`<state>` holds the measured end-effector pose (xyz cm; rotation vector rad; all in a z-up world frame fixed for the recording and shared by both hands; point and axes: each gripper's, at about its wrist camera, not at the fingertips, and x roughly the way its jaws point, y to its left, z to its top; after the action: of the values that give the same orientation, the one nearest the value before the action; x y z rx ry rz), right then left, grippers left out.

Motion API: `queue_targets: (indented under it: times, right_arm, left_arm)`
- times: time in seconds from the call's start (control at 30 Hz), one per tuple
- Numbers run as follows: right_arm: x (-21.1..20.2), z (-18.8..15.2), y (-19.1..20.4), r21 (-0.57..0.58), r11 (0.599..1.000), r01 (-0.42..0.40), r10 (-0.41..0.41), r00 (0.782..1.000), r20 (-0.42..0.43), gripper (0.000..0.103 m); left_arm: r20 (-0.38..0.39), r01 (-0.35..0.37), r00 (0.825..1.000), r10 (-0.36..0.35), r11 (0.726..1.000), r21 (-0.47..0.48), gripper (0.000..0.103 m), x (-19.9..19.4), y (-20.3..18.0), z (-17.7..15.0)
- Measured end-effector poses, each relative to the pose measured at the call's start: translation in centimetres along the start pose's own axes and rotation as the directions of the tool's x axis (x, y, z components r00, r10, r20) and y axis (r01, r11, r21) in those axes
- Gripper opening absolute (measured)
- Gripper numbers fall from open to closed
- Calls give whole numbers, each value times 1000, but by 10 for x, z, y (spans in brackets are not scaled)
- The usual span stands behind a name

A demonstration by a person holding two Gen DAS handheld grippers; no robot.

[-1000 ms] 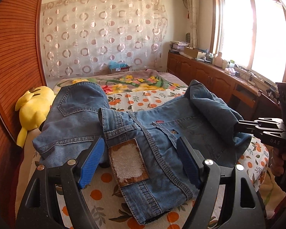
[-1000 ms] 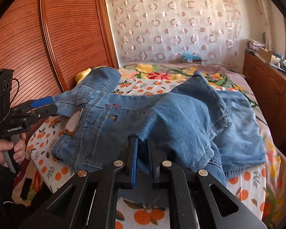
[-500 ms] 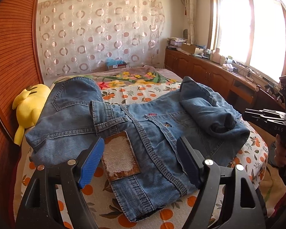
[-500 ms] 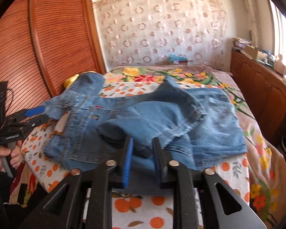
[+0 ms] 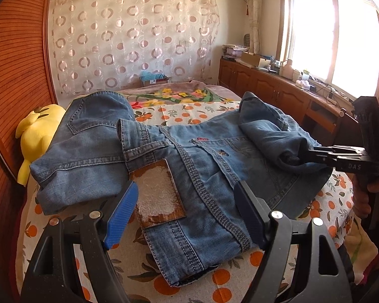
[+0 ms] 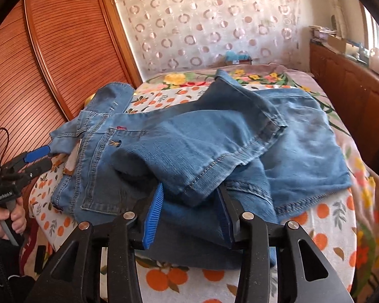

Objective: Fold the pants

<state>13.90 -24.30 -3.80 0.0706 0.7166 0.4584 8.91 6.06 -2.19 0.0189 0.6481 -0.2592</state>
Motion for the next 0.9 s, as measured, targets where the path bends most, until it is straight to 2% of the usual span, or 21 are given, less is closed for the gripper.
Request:
queue_targets:
  times: [0.07,0.13,0.2,0.4,0.57,0.7,0.9]
  right_arm:
    - [3,10,2,-1,1000,2,-2,1000,15,42]
    - [6,23,6,-17,1000,-3,3,999,34,13]
    - [7,38,15,-44,999,-6,9,998,65,9]
    - [13,77,79,-159,981,-109,128,985,118,7]
    - [12,75,139,-244,937,-249,279,956,93,4]
    - [20,63,148,-279,933,-228,254,965,61,5]
    - [14,57,106,-226,958,-177,196,979,63,5]
  left_arm:
    - [3,-1,1000,2,1000,-11,79,-2,4,-2]
    - [8,-7,1000,7,1000,-22,79,-4,8,-3]
    - [13,-15,1000,16,999,-35,79,-8,13,-5]
    - [32,-45,998,48,996,-81,79,-23,37,-10]
    - [45,-72,996,77,991,-109,79,-37,54,-13]
    - [45,-84,995,90,989,-118,79,-41,61,-14]
    - [32,-75,996,79,992,-98,79,-31,53,-12]
